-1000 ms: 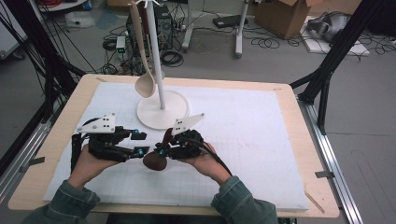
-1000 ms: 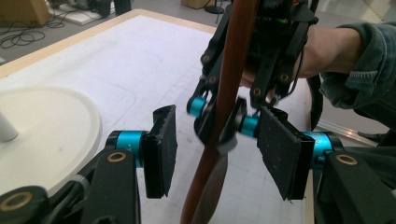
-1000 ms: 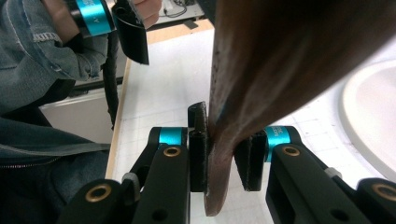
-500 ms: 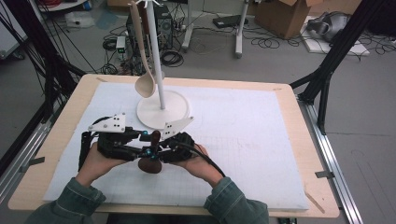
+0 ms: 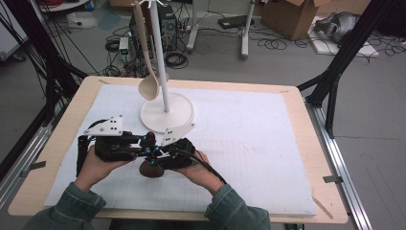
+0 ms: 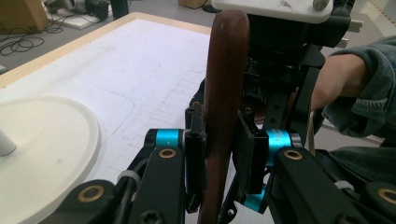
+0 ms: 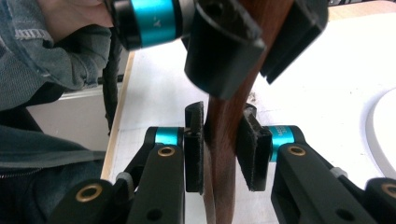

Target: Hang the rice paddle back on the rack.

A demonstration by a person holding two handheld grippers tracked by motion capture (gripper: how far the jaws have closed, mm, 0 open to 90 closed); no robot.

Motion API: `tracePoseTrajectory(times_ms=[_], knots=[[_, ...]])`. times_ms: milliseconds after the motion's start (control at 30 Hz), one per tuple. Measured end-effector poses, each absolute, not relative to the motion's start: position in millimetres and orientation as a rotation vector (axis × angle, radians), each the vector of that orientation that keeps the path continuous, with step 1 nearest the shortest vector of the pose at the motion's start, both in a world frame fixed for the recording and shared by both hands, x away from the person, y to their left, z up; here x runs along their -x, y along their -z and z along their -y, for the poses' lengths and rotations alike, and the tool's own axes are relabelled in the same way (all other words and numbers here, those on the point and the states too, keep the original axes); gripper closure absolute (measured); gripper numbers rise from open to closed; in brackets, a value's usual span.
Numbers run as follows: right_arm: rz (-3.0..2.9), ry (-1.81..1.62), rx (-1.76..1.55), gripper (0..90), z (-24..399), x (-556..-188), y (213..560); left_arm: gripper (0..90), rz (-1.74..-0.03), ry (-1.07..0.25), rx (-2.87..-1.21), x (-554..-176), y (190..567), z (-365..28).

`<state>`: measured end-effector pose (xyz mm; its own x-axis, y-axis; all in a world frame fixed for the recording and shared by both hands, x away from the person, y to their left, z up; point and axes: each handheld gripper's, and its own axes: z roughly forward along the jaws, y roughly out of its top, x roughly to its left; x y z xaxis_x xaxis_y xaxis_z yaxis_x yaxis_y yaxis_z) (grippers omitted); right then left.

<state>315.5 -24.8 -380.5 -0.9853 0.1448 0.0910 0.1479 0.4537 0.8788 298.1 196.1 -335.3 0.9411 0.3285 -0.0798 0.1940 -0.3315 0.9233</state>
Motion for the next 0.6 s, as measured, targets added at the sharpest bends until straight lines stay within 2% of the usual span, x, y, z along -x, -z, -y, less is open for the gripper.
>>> tracePoseTrajectory(times_ms=[367, 600], knots=[[2.660, 1.622, 0.213, 77.8, 23.3, -317.8, 379.3, 73.0, -0.372, -0.128, -1.907, -297.4, 335.8, -201.9], [2.647, 1.615, 0.232, 77.8, 30.4, -324.8, 372.7, 62.0, -0.388, -0.147, -1.901, -295.6, 335.6, -209.0]])
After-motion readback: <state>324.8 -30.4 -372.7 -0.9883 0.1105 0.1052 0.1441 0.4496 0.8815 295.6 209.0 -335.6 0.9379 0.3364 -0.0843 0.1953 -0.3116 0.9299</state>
